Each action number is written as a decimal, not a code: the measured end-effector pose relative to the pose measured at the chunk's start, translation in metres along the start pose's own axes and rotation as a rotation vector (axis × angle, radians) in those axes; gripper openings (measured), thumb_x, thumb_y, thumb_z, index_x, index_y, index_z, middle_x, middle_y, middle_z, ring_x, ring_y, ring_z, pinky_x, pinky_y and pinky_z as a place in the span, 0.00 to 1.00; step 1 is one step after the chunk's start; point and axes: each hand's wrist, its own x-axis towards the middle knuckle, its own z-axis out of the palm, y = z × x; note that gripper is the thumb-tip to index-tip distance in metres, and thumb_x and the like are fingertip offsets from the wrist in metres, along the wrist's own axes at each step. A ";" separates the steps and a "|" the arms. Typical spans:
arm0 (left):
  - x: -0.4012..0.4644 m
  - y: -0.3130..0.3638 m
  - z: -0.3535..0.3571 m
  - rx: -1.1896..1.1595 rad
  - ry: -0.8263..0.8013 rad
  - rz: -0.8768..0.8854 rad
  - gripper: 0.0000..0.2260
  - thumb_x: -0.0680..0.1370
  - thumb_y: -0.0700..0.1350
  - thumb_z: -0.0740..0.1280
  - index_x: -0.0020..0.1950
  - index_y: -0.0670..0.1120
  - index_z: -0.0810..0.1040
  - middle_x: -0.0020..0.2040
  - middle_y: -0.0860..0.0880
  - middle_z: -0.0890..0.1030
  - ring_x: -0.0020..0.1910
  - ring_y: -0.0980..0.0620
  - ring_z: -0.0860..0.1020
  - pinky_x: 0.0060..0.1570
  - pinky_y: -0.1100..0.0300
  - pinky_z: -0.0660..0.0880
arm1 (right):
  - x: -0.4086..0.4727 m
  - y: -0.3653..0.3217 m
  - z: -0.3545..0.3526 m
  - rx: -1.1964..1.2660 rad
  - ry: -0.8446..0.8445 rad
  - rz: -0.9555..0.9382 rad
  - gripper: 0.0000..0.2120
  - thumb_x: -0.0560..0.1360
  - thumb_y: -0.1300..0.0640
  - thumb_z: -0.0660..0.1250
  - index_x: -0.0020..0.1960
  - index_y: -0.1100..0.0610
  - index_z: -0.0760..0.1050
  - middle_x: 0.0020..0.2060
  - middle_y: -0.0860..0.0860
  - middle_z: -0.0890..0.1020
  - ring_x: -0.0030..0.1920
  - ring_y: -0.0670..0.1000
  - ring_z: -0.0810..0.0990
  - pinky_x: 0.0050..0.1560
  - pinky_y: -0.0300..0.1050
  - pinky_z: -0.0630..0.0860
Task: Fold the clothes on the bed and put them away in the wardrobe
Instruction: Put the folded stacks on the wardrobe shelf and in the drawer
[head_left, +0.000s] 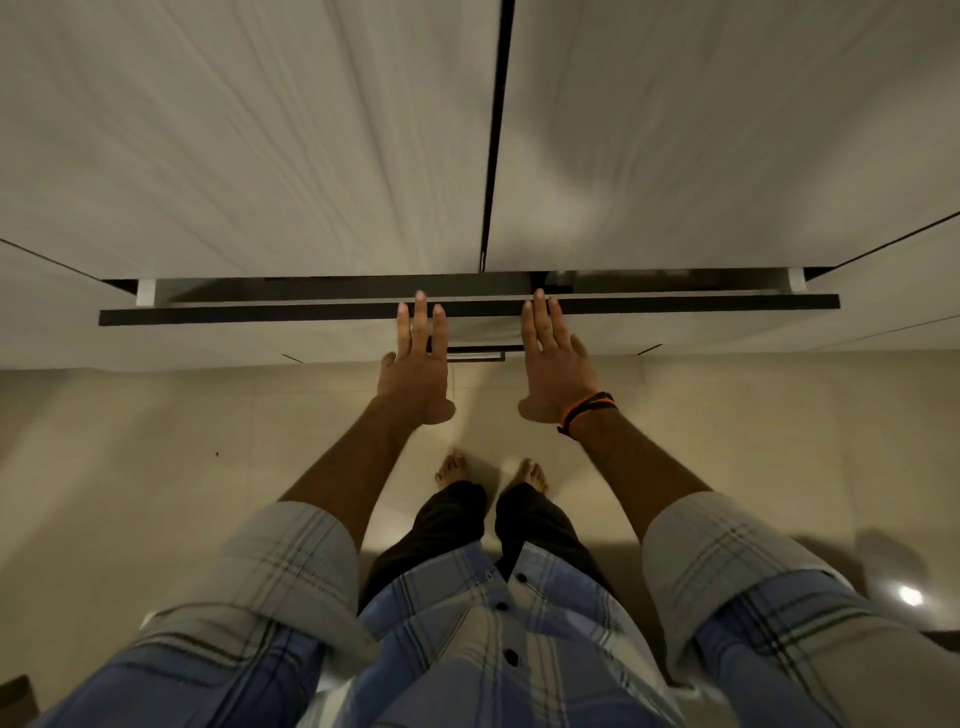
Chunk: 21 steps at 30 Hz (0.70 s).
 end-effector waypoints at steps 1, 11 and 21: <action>0.000 0.000 0.000 0.001 -0.001 -0.011 0.58 0.70 0.57 0.75 0.77 0.42 0.31 0.76 0.40 0.27 0.76 0.36 0.32 0.70 0.39 0.63 | -0.001 0.000 0.001 0.010 0.003 0.002 0.56 0.70 0.49 0.70 0.78 0.60 0.30 0.77 0.57 0.31 0.78 0.58 0.34 0.77 0.61 0.54; -0.005 0.008 -0.004 -0.387 0.197 -0.133 0.56 0.70 0.54 0.76 0.79 0.42 0.36 0.77 0.38 0.30 0.78 0.38 0.37 0.76 0.41 0.53 | -0.005 -0.004 -0.002 0.597 0.300 0.111 0.41 0.74 0.60 0.68 0.80 0.60 0.48 0.80 0.57 0.50 0.79 0.56 0.50 0.77 0.49 0.54; 0.026 0.010 -0.028 -1.959 0.138 -0.576 0.11 0.79 0.37 0.66 0.61 0.39 0.77 0.57 0.43 0.80 0.62 0.45 0.76 0.58 0.57 0.75 | 0.027 -0.016 -0.035 2.116 0.055 0.612 0.03 0.72 0.66 0.64 0.44 0.61 0.75 0.50 0.57 0.77 0.59 0.57 0.75 0.70 0.55 0.70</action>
